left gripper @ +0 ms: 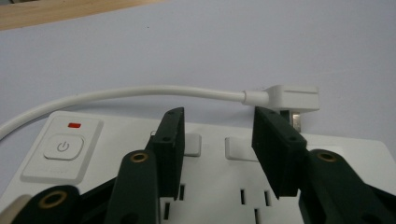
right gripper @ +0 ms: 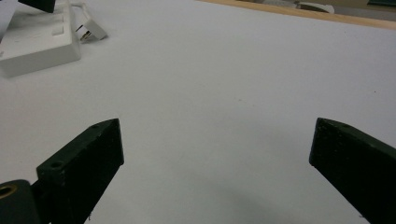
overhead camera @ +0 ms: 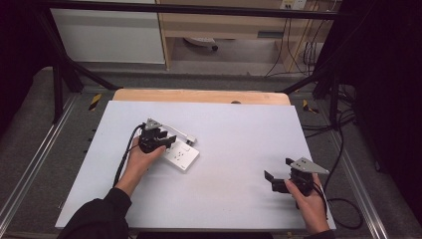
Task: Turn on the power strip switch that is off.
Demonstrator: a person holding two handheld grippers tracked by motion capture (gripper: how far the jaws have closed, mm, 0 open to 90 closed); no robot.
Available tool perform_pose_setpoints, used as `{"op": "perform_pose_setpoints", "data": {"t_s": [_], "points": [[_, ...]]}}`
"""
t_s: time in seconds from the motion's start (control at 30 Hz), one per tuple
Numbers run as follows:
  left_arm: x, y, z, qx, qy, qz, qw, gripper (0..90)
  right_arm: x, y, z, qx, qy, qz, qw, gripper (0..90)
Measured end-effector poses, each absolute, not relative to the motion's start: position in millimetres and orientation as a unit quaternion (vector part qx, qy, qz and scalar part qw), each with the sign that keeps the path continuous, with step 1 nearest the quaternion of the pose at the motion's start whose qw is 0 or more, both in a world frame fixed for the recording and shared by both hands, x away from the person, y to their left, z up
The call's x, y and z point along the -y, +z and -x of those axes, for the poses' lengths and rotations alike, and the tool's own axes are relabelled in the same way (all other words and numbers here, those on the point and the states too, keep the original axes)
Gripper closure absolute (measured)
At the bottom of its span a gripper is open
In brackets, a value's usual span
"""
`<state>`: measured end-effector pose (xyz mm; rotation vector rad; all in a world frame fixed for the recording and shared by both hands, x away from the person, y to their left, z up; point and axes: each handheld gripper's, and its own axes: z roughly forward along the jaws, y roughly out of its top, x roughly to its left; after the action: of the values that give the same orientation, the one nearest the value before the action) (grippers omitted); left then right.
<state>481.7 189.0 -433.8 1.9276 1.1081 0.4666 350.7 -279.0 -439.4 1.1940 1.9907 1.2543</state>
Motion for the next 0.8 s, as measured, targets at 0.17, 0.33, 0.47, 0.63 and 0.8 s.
{"op": "perform_pose_setpoints", "data": {"t_s": [0.17,0.33,0.47,0.63,0.8], "points": [[-187.3,-433.3,-481.2,-0.434,0.189,-0.770,0.428,61.0,278.2,-439.6,-350.3,-0.730,0.461,-0.441,0.246,3.4],[-186.5,-433.2,-482.0,-0.431,0.186,-0.771,0.431,68.5,278.6,-439.6,-350.6,-0.731,0.461,-0.439,0.247,3.5],[-186.0,-432.8,-482.7,-0.431,0.185,-0.769,0.434,71.2,278.5,-439.6,-350.7,-0.731,0.461,-0.438,0.247,3.4],[-185.7,-432.8,-483.7,-0.432,0.181,-0.769,0.435,75.3,278.9,-439.4,-350.7,-0.731,0.461,-0.437,0.248,3.5],[-184.7,-433.0,-484.1,-0.429,0.179,-0.771,0.435,78.7,278.8,-439.4,-350.8,-0.731,0.461,-0.437,0.248,3.5]]}}
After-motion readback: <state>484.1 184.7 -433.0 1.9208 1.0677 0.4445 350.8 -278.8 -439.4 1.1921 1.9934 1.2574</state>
